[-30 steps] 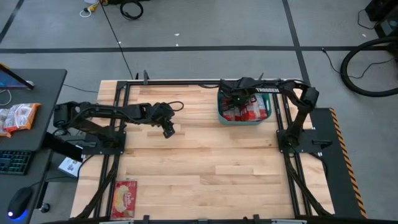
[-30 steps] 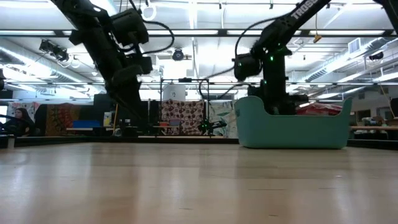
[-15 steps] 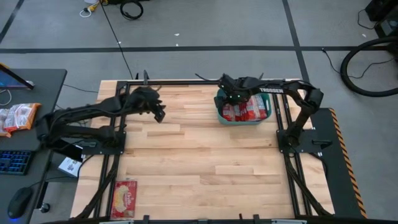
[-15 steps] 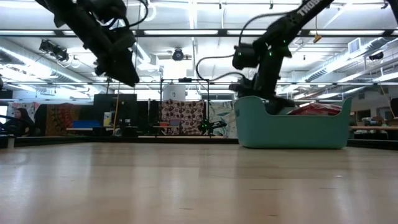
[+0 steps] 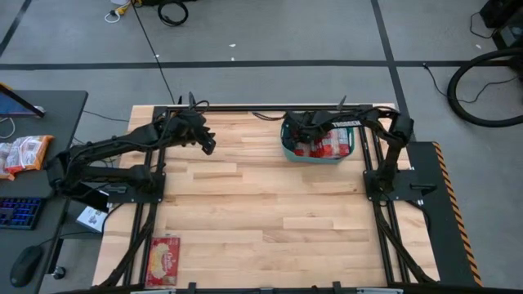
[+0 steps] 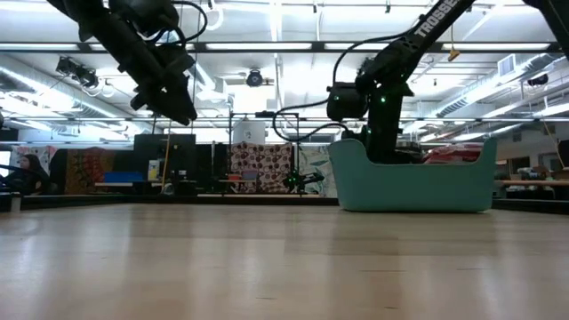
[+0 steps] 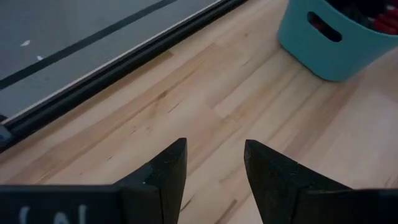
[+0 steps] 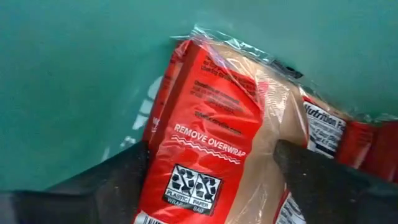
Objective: Sort popcorn bags into baskets
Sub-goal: Adjust the popcorn bags in the bin
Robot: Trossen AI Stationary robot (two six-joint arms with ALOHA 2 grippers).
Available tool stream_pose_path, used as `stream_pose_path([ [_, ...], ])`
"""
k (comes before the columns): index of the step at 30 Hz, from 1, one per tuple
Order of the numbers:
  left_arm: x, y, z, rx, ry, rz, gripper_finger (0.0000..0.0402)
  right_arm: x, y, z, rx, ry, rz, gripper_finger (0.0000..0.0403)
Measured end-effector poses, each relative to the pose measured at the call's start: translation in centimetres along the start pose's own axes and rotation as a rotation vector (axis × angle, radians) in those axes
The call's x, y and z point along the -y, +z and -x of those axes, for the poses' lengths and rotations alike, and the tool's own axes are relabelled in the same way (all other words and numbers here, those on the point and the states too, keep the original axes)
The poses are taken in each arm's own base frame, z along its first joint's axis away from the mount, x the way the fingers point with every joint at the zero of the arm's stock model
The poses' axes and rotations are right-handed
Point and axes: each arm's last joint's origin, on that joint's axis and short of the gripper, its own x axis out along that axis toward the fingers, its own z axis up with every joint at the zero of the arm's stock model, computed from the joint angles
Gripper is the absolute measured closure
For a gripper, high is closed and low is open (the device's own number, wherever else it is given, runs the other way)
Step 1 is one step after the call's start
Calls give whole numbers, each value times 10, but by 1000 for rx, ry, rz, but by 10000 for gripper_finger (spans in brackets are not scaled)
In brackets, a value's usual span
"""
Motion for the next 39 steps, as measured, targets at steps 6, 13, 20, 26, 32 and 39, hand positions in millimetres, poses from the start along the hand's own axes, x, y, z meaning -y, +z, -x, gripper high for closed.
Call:
stream_pose_path([
  [6,-2,1,0,14,26,42,235,-8,-10,0,45,-65,29,160],
  [13,-1,3,0,37,28,36,235,-9,-11,3,50,-59,11,316],
  [20,-3,-3,0,-21,45,27,235,-1,-7,35,49,96,-62,343],
  [26,-5,-12,1,-119,71,-2,235,12,-3,67,194,283,-44,357],
  [32,-6,-13,1,-133,75,-33,235,25,-27,58,322,460,0,357],
  [39,-14,-11,0,-130,104,-27,235,40,-44,44,501,649,-192,357],
])
